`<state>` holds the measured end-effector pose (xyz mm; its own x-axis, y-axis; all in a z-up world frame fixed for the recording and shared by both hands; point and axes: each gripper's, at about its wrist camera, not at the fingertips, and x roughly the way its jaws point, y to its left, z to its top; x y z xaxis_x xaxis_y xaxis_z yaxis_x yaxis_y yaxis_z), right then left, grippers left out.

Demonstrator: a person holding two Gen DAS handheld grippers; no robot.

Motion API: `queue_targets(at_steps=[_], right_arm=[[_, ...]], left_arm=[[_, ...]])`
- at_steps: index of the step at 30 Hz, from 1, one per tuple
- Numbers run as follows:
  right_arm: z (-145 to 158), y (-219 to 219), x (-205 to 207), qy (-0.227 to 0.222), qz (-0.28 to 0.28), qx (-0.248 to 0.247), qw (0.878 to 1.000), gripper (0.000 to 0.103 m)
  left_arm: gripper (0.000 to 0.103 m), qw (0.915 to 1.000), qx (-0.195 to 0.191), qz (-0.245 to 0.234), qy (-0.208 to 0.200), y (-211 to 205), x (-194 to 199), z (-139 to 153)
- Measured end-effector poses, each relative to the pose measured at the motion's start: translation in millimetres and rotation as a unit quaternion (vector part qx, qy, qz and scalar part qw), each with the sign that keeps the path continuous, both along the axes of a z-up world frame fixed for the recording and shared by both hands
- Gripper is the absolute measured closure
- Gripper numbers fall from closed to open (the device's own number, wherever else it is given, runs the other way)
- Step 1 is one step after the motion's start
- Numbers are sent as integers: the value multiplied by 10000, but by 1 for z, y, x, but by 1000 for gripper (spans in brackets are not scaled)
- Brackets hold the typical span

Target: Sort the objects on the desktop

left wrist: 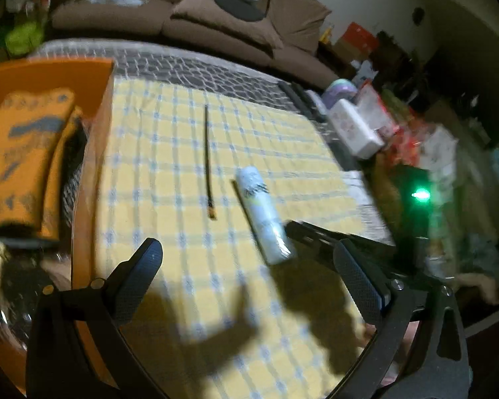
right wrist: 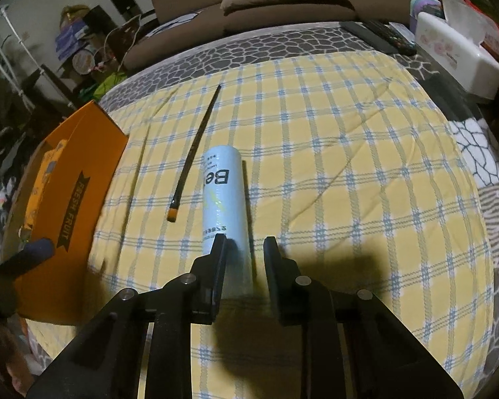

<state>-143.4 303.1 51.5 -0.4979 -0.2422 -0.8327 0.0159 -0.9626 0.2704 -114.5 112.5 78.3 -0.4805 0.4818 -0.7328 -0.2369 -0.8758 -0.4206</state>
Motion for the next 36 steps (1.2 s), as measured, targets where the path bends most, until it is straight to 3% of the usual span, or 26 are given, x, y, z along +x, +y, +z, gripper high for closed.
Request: queue_targets(at_steps=[4,10,12,13,15,16,17,20,28,29,36], right_arm=[[-1,5,0,-34,-32,-100,9999,81],[-3,10,-1,-61,-51,-136,9999,81],[-6,13,-1,-145,-90,-146,9997,82],[-9,14,-2,-219,-82,-157,9996,83],[-15,14,-2,-315,-64,-171,9993,83],[-17,13,-2,-339,-55,-167,9993,83],[-18,13,-1,-363,-39,-156,9992,83],[-16,14,1,-374,-27,-155,9992,83],[-2,30,7,-368,-185,-286,9987,83],[0,31,8,-363,-205,-299,9987,83],[10,50,11,-333,-422,-498,9973,78]], left_arm=[[0,9987,-454,202,88,15,-12,-3],[0,9979,-457,148,433,35,-19,7],[1,9994,-264,-2,221,46,-30,1],[5,9997,-202,-24,98,51,-38,-4],[28,9997,-122,-95,-170,62,-53,-17],[47,9991,-199,-115,-364,67,-63,-26],[57,9982,-281,-114,-522,70,-70,-35],[57,9959,-386,-129,-802,76,-82,-52],[60,9929,-436,-264,-1073,94,-85,-75],[64,9929,-462,-237,-1074,95,-85,-77],[69,9944,-538,-390,-819,93,-75,-72]])
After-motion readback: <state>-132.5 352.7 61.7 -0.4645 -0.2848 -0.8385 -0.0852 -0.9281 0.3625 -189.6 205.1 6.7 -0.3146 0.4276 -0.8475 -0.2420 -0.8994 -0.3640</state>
